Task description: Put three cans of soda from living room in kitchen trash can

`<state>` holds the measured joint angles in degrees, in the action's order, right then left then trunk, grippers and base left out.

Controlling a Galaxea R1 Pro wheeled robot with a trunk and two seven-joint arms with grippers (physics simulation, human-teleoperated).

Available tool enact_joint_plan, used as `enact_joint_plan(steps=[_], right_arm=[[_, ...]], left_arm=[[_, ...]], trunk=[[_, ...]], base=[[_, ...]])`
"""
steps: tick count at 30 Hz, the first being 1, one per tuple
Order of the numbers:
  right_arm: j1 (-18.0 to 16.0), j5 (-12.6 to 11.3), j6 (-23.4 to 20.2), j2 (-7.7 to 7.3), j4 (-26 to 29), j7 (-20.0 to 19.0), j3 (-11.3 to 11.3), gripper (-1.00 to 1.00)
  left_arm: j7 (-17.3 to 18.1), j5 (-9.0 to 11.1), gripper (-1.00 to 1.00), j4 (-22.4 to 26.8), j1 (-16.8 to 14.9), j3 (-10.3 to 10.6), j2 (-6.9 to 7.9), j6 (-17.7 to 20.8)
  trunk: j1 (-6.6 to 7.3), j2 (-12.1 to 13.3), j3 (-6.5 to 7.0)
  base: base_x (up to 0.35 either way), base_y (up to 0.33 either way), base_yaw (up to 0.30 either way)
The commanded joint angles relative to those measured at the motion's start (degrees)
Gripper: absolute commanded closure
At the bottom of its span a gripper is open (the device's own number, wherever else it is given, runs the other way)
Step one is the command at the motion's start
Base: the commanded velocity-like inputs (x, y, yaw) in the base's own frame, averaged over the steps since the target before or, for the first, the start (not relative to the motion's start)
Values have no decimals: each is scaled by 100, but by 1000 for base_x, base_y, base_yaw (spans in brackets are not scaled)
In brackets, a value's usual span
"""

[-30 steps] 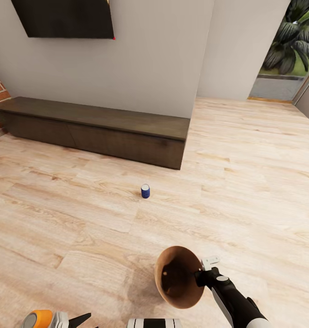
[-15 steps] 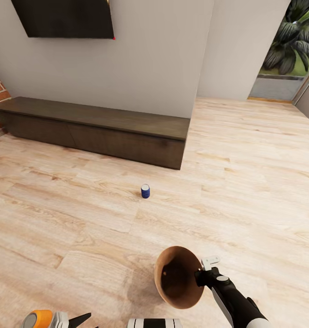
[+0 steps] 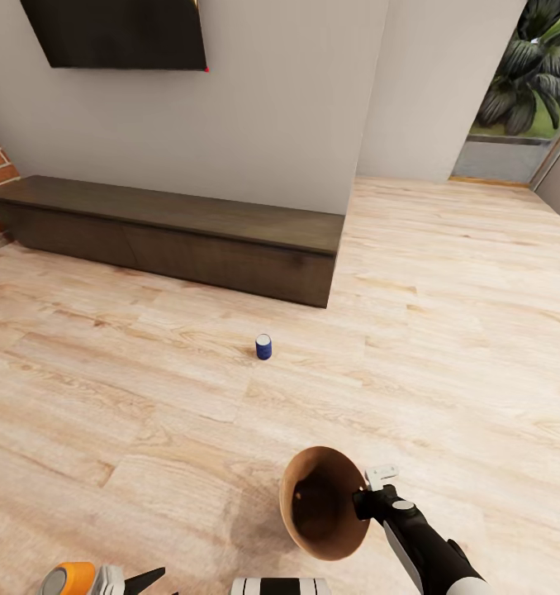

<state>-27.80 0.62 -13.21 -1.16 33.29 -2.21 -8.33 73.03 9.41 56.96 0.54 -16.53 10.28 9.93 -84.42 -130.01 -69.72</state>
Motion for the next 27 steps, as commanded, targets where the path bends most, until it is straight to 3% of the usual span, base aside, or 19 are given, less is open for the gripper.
enact_joint_plan(steps=[1, 27], right_arm=[[3, -9, 1, 2, 2, -33, 7, 100], [4, -9, -4, 2, 11, -33, 7, 100]], left_arm=[[0, 0, -100, -1, -1, 1, 0, 0], [0, 0, -100, -2, -1, 1, 0, 0]], trunk=[[-1, 0, 0], [-1, 0, 0]], base=[[0, 0, 0], [0, 0, 0]])
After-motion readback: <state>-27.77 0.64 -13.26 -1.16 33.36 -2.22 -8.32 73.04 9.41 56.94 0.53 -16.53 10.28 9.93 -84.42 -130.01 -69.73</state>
